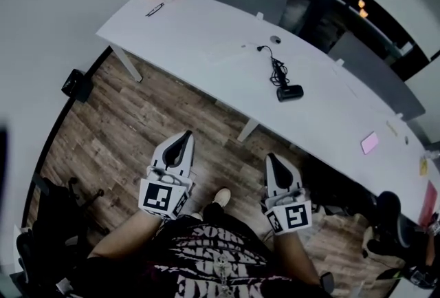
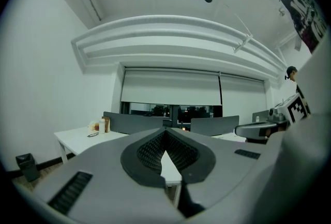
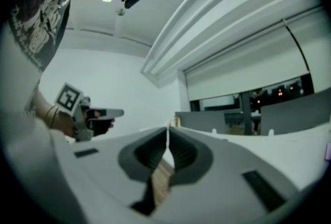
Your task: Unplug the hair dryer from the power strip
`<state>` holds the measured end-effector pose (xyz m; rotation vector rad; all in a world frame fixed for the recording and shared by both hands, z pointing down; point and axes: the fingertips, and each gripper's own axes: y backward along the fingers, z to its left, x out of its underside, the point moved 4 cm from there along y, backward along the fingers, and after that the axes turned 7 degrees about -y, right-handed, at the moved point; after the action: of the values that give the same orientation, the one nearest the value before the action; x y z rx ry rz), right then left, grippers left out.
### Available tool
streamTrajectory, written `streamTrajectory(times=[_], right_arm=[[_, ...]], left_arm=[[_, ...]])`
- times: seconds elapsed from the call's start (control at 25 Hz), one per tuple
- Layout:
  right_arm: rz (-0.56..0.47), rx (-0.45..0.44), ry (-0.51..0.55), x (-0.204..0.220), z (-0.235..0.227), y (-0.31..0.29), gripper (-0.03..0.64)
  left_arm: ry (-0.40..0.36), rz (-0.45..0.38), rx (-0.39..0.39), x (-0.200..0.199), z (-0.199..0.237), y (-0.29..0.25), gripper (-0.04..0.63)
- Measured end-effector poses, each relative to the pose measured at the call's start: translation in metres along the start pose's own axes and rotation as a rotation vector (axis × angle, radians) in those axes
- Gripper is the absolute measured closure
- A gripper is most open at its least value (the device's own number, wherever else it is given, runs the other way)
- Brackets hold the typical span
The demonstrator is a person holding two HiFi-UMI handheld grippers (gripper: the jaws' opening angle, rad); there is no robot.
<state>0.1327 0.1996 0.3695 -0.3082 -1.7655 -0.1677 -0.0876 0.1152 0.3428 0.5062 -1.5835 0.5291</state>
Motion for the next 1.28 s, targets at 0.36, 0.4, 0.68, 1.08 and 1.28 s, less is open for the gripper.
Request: streamTrajectory(times=[0.36, 0.4, 0.68, 1.08, 1.28], right_arm=[[-0.052, -0.026, 0.013, -0.019, -0.030, -0.005, 0.581], [-0.057, -0.022, 0.009, -0.019, -0.031, -0.004, 0.581], [-0.081, 0.002, 0.012, -0.018, -0.044, 0.011, 0.581], [-0.004, 0.053, -0.048, -0.001, -0.062, 0.001, 0.581], [0.036, 0.012, -0.074, 0.013, -0.059, -0.030, 0.581]], left_arm=[[-0.025, -0.008, -0.060, -0.015, -0.001, -0.017, 0.568], [-0.038, -0.011, -0.059, -0.017, 0.000, -0.017, 0.568], [-0.029, -0.028, -0.038, -0.030, -0.009, -0.047, 0.568], [-0.022, 0.013, -0.006, -0.009, -0.018, -0.062, 0.568], [-0.043, 0.045, -0.045, 0.003, 0.003, -0.060, 0.568]])
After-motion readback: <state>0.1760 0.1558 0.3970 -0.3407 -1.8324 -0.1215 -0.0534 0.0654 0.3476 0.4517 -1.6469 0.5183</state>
